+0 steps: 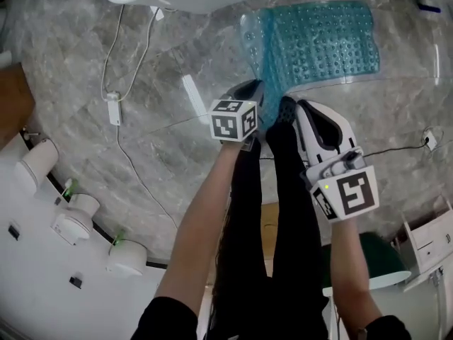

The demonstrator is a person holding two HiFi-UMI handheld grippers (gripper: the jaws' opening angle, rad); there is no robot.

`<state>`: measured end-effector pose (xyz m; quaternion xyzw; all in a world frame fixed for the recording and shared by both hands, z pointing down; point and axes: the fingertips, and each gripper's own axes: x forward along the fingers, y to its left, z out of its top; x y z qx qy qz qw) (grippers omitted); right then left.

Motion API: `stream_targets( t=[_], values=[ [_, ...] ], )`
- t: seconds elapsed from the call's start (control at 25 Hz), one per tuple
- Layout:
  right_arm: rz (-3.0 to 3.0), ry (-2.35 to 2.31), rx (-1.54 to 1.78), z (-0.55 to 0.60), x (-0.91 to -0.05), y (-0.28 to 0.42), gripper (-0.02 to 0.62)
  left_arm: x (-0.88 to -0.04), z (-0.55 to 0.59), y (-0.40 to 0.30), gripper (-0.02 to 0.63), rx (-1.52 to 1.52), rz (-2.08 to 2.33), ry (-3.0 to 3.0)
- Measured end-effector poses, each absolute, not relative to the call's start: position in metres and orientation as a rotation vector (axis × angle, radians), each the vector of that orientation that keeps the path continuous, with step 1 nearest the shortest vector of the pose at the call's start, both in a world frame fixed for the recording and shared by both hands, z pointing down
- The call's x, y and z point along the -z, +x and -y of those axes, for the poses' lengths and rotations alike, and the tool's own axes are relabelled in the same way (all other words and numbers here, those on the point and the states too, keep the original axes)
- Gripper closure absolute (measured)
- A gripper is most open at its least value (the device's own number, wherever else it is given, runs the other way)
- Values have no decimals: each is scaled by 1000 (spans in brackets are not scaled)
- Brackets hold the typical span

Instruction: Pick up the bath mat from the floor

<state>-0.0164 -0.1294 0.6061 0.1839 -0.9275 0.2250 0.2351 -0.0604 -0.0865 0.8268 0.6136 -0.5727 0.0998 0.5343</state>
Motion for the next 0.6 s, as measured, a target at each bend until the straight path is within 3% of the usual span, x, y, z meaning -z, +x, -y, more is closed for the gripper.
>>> stream_targets(
  t=[0.6],
  values=[
    [2589, 754, -421, 199, -441, 98, 581, -584, 179, 36, 572, 304, 1215, 1570]
  ],
)
